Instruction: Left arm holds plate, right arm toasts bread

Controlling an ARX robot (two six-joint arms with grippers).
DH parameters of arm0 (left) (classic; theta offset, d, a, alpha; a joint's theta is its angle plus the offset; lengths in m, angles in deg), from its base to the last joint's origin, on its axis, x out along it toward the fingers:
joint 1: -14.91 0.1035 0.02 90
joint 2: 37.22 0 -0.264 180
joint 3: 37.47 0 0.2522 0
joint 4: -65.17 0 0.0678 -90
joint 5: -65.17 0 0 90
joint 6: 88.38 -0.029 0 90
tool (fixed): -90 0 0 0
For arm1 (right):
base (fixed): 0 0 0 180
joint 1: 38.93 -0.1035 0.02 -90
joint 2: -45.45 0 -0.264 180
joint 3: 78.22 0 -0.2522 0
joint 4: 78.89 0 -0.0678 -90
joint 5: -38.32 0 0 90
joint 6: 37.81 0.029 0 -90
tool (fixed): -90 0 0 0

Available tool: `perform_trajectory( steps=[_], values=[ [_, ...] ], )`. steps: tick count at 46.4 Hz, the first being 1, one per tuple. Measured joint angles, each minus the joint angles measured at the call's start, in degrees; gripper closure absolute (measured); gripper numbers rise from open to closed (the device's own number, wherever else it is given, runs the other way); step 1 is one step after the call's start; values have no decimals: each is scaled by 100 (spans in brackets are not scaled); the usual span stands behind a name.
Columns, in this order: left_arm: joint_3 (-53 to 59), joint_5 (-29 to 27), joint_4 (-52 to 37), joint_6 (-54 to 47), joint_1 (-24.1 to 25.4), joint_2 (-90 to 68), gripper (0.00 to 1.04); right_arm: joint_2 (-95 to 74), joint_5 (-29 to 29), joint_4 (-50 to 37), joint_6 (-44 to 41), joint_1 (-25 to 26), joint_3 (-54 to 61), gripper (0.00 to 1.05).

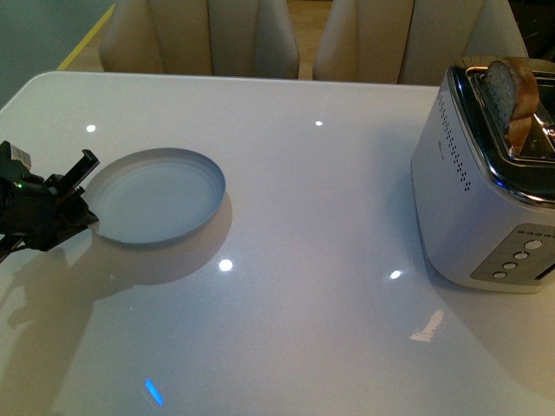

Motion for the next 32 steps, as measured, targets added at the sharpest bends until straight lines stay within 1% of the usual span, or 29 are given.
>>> perform_trajectory(
  steps=[28, 32],
  values=[
    [286, -240, -444, 278, 7, -192, 101, 0, 0, 0, -2, 0, 0, 9],
    [321, -297, -481, 317, -15, -212, 86, 0, 0, 0, -2, 0, 0, 9]
  ],
)
